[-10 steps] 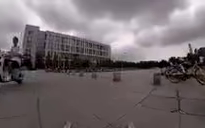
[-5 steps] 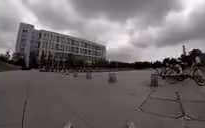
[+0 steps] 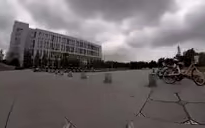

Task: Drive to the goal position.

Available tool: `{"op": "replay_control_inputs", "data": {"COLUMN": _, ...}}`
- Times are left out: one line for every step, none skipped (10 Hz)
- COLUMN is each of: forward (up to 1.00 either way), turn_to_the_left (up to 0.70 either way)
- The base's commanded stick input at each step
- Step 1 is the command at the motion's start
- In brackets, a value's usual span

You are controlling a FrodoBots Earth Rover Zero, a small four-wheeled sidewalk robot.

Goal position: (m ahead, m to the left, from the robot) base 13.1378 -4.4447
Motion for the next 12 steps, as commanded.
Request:
{"op": "replay_control_inputs", "data": {"forward": 0.50, "turn_to_the_left": -0.24}}
{"op": "replay_control_inputs", "data": {"forward": 0.50, "turn_to_the_left": -0.24}}
{"op": "replay_control_inputs", "data": {"forward": 0.50, "turn_to_the_left": -0.24}}
{"op": "replay_control_inputs", "data": {"forward": 0.50, "turn_to_the_left": -0.24}}
{"op": "replay_control_inputs", "data": {"forward": 0.50, "turn_to_the_left": -0.24}}
{"op": "replay_control_inputs", "data": {"forward": 0.50, "turn_to_the_left": -0.24}}
{"op": "replay_control_inputs", "data": {"forward": 0.50, "turn_to_the_left": -0.24}}
{"op": "replay_control_inputs", "data": {"forward": 0.50, "turn_to_the_left": -0.24}}
{"op": "replay_control_inputs", "data": {"forward": 0.50, "turn_to_the_left": -0.24}}
{"op": "replay_control_inputs", "data": {"forward": 0.50, "turn_to_the_left": -0.24}}
{"op": "replay_control_inputs", "data": {"forward": 0.50, "turn_to_the_left": -0.24}}
{"op": "replay_control_inputs", "data": {"forward": 0.50, "turn_to_the_left": -0.24}}
